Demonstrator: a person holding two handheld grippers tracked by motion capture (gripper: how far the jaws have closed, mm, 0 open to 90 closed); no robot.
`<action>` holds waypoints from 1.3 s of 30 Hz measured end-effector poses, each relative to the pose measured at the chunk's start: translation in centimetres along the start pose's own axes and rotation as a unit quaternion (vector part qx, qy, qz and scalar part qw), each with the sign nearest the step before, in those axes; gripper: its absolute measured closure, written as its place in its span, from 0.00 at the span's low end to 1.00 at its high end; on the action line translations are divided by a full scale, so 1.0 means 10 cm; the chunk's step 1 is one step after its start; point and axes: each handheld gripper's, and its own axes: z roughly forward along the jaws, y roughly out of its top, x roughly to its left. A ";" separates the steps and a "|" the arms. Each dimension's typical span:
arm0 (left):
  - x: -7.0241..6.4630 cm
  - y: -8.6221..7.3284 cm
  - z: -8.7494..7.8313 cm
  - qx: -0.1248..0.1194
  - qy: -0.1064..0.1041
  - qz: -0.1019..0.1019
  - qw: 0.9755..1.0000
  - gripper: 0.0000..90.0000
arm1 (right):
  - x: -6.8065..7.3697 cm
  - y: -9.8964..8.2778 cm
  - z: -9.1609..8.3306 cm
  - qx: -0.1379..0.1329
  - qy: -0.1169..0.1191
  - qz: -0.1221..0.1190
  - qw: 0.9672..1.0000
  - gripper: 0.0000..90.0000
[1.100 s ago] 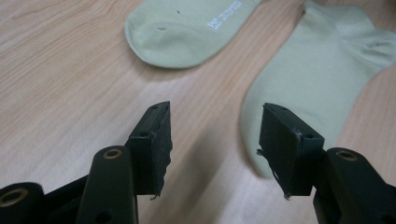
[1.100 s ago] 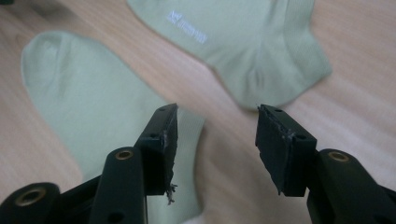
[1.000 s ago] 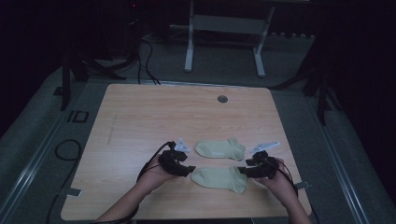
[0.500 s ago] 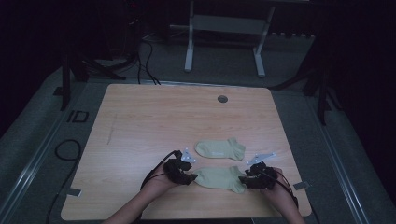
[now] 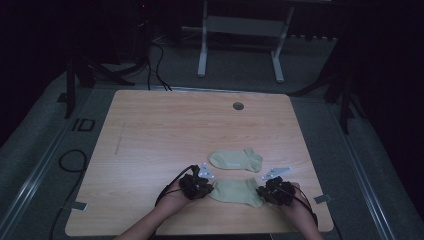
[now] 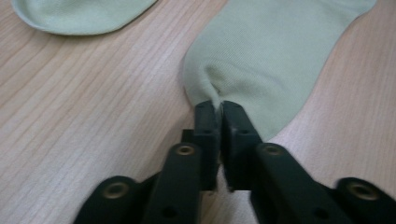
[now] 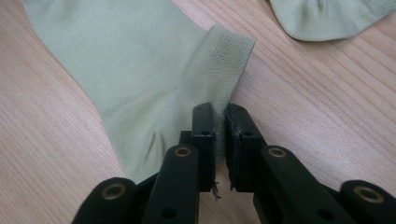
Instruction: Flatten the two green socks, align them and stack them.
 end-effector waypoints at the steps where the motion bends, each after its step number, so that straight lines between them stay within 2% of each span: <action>1: 0.00 0.00 0.00 0.001 -0.002 0.002 1.000 0.96 | 0.00 0.00 0.00 0.001 -0.001 0.000 1.000 0.93; 5: -0.01 0.01 -0.07 -0.007 -0.004 0.000 1.000 0.97 | 0.01 0.01 -0.03 0.005 -0.006 0.003 1.000 0.93; 8: 0.00 0.04 -0.16 -0.018 -0.003 -0.002 1.000 0.97 | 0.00 0.04 -0.13 -0.012 -0.001 0.009 1.000 0.93; 14: 0.12 0.22 -0.37 -0.041 0.016 -0.005 0.999 0.97 | -0.07 0.24 -0.34 -0.041 -0.018 0.005 0.999 0.93; 18: 0.26 0.38 -0.44 -0.047 0.026 -0.012 0.998 0.97 | -0.21 0.45 -0.41 -0.046 -0.024 0.001 0.999 0.93; 23: 0.40 0.57 -0.48 -0.044 0.040 -0.011 0.998 0.97 | -0.40 0.66 -0.42 -0.048 -0.022 0.012 0.999 0.93; 29: 0.54 0.67 -0.41 -0.039 0.050 -0.021 0.998 0.97 | -0.62 0.78 -0.33 -0.049 -0.016 0.034 0.998 0.93; 30: 0.56 0.67 -0.38 -0.037 0.048 -0.023 0.998 0.97 | -0.65 0.80 -0.30 -0.046 -0.015 0.039 0.998 0.93; 32: 0.60 0.67 -0.32 -0.032 0.055 -0.026 0.998 0.97 | -0.71 0.83 -0.23 -0.036 -0.015 0.041 0.998 0.93; 34: 0.62 0.67 -0.29 -0.030 0.053 -0.028 0.998 0.97 | -0.75 0.84 -0.17 -0.031 -0.014 0.047 0.998 0.93; 39: 0.71 0.60 -0.09 -0.017 0.047 -0.039 0.998 0.97 | -0.83 0.83 0.04 -0.010 -0.006 0.057 0.998 0.92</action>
